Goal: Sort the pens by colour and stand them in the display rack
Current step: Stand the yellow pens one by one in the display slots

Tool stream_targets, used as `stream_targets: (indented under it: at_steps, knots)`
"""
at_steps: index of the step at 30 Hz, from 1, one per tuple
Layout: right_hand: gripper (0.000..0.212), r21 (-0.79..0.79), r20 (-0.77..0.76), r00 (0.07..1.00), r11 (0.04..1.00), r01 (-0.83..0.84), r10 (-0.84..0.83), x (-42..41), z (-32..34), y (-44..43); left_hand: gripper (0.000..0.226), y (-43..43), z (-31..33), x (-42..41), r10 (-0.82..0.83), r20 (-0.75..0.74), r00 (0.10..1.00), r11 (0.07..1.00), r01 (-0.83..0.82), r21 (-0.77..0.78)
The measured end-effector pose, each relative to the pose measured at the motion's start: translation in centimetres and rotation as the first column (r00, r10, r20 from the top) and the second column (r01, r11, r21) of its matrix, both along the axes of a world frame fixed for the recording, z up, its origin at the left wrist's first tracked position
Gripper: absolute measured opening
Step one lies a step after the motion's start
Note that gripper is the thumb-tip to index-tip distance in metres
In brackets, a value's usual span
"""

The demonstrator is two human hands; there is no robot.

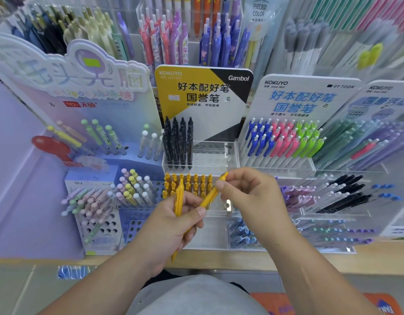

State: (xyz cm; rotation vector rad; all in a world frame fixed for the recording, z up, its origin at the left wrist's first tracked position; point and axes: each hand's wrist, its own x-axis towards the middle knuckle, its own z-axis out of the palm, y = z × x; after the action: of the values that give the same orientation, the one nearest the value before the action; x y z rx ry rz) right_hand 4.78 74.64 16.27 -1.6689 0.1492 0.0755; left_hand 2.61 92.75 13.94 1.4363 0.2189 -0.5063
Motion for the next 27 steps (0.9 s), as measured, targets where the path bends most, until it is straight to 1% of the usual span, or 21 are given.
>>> stream_targets:
  at_steps: [3,5,8,10,12,14,16,17,20,23,25,27]
  knots:
    - [0.013,0.079,-0.020,1.000,0.997,-0.012,0.014,-0.1,-0.1,-0.2,0.005,0.0,0.0,0.0,-0.021,0.011,1.000,1.000,0.021,0.005]
    - [0.014,0.125,-0.027,0.999,0.992,-0.017,0.020,-0.1,0.0,-0.5,0.008,0.1,0.0,0.1,-0.044,0.022,0.999,0.999,0.044,0.004]
    - [0.016,0.153,-0.026,0.999,0.987,-0.041,0.045,0.0,0.3,-0.7,0.019,0.3,0.0,0.2,-0.074,0.024,0.997,0.997,0.075,-0.007]
    - [0.017,0.167,-0.013,0.997,0.984,-0.069,0.072,0.1,0.3,-0.8,0.019,0.4,0.1,0.3,-0.092,0.024,0.995,0.996,0.093,-0.015]
    - [0.020,0.166,0.034,0.998,0.984,-0.056,0.051,0.5,0.8,-1.2,0.015,0.5,0.1,0.5,-0.065,0.009,0.998,0.997,0.065,-0.027]
    - [0.017,0.145,0.105,0.994,0.989,0.014,-0.029,1.2,1.6,-2.3,0.018,0.8,0.0,0.8,0.015,-0.037,0.999,0.999,-0.017,-0.041]
    - [0.013,0.068,0.195,0.977,0.995,0.078,-0.090,2.0,2.5,-3.6,0.027,1.2,-0.2,1.0,0.089,-0.101,0.991,0.991,-0.099,-0.095]
    - [0.012,0.000,0.236,0.967,0.995,0.101,-0.099,2.5,2.8,-4.2,0.031,1.5,-0.2,1.1,0.114,-0.132,0.985,0.983,-0.132,-0.129]
    - [0.013,-0.229,0.292,0.955,0.966,0.121,-0.050,3.6,2.2,-4.5,0.032,2.1,-0.4,1.0,0.143,-0.180,0.973,0.959,-0.181,-0.217]
    - [0.017,-0.415,0.299,0.954,0.904,0.099,0.032,4.2,0.0,-3.3,0.030,2.3,-0.7,0.8,0.140,-0.158,0.977,0.953,-0.176,-0.245]
    - [0.016,-0.531,0.301,0.949,0.843,0.085,0.094,4.3,-1.4,-2.6,0.027,2.2,-0.6,0.7,0.143,-0.118,0.983,0.961,-0.166,-0.222]
    - [0.016,-0.609,0.305,0.943,0.788,0.085,0.134,4.3,-2.3,-2.1,0.025,2.2,-0.6,0.8,0.153,-0.075,0.985,0.967,-0.165,-0.196]
